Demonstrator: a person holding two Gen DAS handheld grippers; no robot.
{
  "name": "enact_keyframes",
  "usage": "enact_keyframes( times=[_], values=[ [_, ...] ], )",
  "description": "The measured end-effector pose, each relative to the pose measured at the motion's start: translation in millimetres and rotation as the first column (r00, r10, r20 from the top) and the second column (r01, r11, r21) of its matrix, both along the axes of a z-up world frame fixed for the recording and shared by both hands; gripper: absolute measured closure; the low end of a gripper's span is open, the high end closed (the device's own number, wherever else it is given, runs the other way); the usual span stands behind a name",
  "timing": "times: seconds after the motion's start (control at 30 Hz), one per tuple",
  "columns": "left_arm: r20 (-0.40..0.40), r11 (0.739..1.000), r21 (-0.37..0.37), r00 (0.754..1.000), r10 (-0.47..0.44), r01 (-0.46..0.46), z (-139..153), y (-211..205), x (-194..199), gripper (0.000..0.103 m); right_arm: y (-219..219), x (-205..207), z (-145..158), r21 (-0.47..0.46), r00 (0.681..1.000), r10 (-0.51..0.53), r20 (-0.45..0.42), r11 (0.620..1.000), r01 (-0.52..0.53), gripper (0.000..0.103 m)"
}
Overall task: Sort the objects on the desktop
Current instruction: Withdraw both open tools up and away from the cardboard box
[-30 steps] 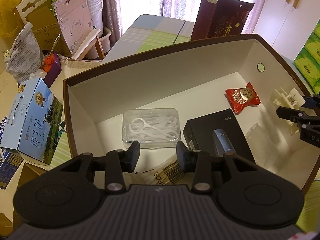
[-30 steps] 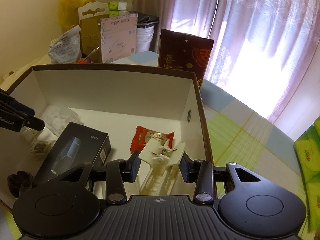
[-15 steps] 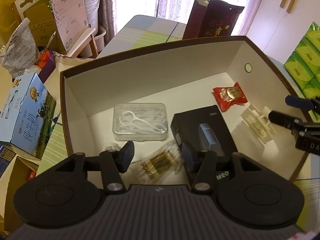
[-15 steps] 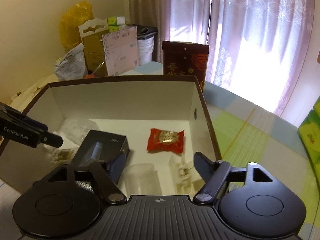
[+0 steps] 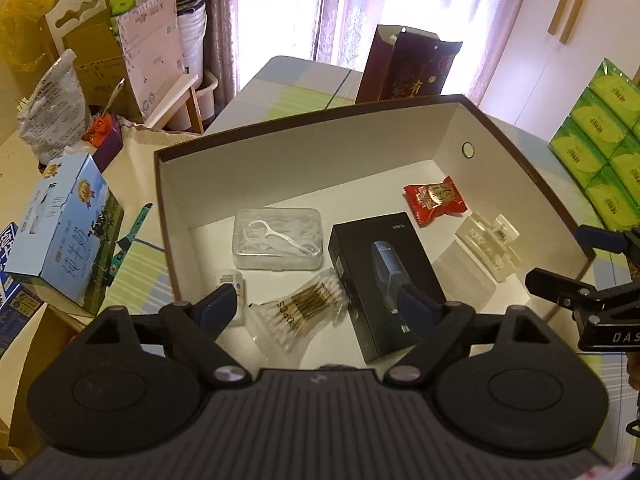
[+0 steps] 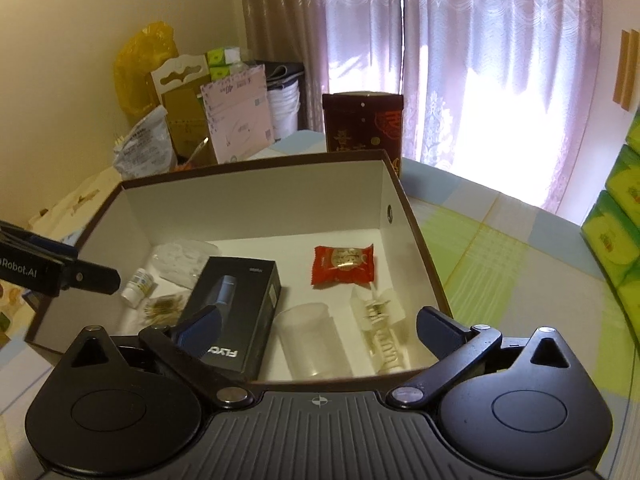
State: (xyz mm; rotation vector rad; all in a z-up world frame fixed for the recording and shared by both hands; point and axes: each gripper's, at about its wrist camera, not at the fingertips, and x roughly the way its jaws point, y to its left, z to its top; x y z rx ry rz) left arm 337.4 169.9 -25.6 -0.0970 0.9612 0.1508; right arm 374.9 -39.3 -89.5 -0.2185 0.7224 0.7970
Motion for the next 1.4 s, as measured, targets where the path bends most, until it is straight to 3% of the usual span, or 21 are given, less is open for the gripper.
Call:
enact_keyframes(
  times=[0.7,1.4],
  values=[
    [0.049,1.000,0.010,0.999,0.008,-0.008,36,-32,-88,0.014,-40,-75,32,0.076,0.999,-0.051,-0.007,0.996,0.051,0.002],
    [0.026,1.000,-0.021,1.000,0.000,0.000,24,-65,-154,0.014,-71,-134,19,0.055,0.993,-0.062,-0.098,0.996,0.067,0.002]
  ],
)
